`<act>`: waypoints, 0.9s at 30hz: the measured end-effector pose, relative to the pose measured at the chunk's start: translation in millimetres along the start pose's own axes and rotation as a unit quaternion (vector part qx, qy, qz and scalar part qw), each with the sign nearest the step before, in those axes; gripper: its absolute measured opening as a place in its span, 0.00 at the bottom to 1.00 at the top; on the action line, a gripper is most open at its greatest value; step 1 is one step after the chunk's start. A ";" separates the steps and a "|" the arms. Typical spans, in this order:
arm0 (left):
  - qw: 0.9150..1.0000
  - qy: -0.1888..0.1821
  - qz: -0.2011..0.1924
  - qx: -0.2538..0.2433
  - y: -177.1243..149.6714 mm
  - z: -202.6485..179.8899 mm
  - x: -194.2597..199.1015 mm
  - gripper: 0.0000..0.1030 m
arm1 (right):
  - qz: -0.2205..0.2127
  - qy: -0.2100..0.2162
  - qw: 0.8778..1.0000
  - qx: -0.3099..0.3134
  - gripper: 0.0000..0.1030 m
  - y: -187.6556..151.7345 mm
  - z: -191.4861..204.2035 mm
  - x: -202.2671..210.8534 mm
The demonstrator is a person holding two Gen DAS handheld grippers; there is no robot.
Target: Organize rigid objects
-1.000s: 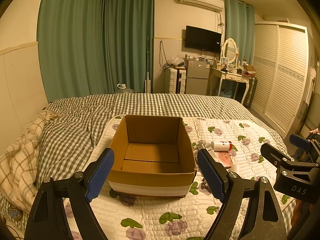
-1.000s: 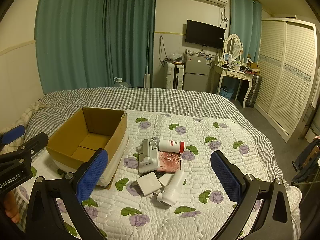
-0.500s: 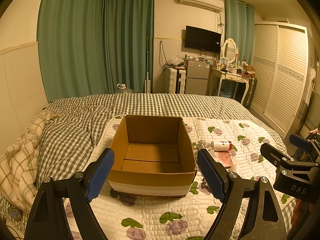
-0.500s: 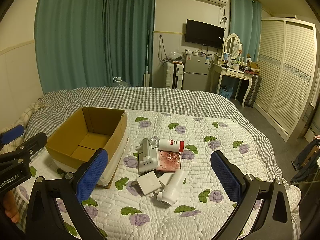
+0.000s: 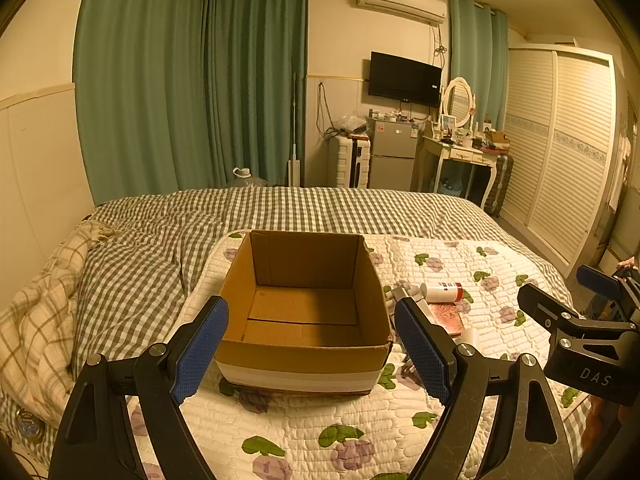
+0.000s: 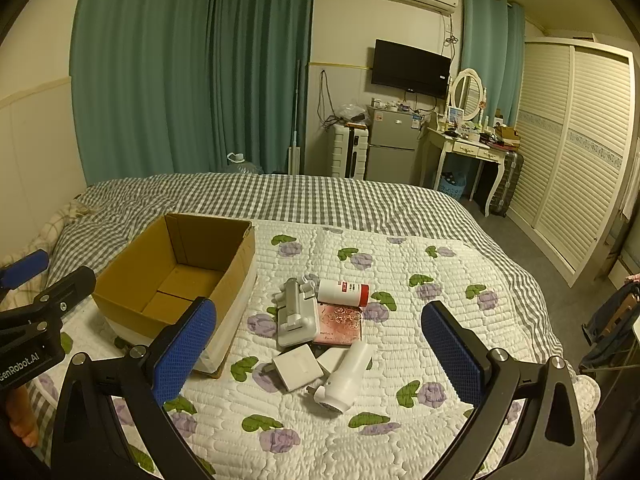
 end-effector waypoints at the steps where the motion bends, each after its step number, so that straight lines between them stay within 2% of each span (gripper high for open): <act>1: 1.000 0.000 0.000 0.000 0.1 0.0 -0.2 0.85 | 0.000 -0.001 1.000 0.000 1.00 0.5 0.7 -0.3; 15: 1.000 -0.004 -0.001 0.001 3.8 -1.1 2.8 0.85 | 0.000 0.000 1.000 0.003 1.00 2.9 0.7 0.5; 27: 0.999 0.035 0.016 -0.006 10.9 16.3 -12.7 0.85 | 0.006 -0.005 1.000 0.024 1.00 3.0 -12.2 -9.1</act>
Point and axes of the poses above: each gripper's, at about its wrist camera, not at the fingertips, and x roughly against the way its jaws point, z to its left, y to its top, the point moved 5 cm from there along -x, roughly the way its jaws point, and after that the axes turned 13 degrees about x, right-handed, at the moved point
